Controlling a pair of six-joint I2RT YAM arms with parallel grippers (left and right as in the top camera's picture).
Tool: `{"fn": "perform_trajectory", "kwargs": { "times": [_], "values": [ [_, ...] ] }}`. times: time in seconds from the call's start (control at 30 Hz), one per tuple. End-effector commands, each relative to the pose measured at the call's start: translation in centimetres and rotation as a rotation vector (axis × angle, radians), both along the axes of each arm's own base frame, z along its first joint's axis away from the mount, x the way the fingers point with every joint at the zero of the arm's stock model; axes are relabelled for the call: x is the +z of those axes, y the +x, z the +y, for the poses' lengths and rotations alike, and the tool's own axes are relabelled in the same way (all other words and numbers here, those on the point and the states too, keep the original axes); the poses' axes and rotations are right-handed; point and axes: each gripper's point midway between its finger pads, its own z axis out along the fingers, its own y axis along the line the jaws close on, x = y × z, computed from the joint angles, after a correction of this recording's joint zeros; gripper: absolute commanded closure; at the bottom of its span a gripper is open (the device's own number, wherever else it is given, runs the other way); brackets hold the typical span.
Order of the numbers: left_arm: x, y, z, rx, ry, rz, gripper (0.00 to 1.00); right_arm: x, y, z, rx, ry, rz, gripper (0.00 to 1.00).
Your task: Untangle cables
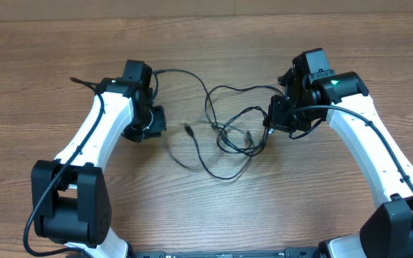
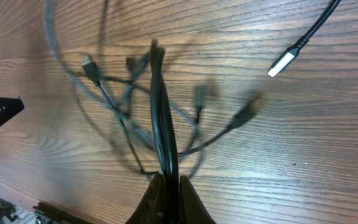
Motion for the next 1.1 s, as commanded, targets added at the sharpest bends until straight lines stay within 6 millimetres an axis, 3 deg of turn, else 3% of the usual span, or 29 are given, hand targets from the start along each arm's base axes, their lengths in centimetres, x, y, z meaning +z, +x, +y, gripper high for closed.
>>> {"fn": "perform_trajectory", "kwargs": {
  "times": [0.0,0.1,0.2,0.3,0.47,0.7,0.93,1.03,1.07],
  "values": [
    [1.1,0.2,0.3,0.024,0.0,-0.016,0.74,0.7,0.7,-0.2,-0.029,0.004,-0.018,0.96],
    [1.2,-0.3,-1.0,0.017,-0.072,0.008,0.59,0.8,1.1,-0.1,-0.052,0.012,-0.026,0.96],
    [2.1,-0.8,-4.2,-0.04,-0.263,0.025,0.51,0.9,1.5,0.2,-0.051,0.019,-0.046,0.96],
    [3.3,-1.1,-6.9,-0.09,-0.408,0.029,0.33,1.0,1.6,0.7,-0.066,0.028,-0.043,0.96],
    [3.1,-1.6,-7.9,-0.125,-0.386,0.035,0.08,1.1,1.5,1.8,-0.051,0.041,-0.052,0.96],
    [2.7,-2.2,-8.4,-0.158,-0.345,0.04,0.1,1.1,0.9,3.3,-0.008,0.046,-0.056,0.96],
    [3.1,1.3,-9.2,-0.191,-0.341,-0.119,0.53,0.3,-2.0,2.8,0.003,0.004,0.064,0.91],
    [3.5,2.3,-10.1,-0.209,-0.353,-0.172,0.56,-0.3,-2.3,1.4,-0.014,-0.079,0.075,0.89],
    [3.6,2.5,-10.5,-0.22,-0.356,-0.186,0.5,-0.5,-2.2,0.8,-0.021,-0.113,0.07,0.83]
  ]
}}
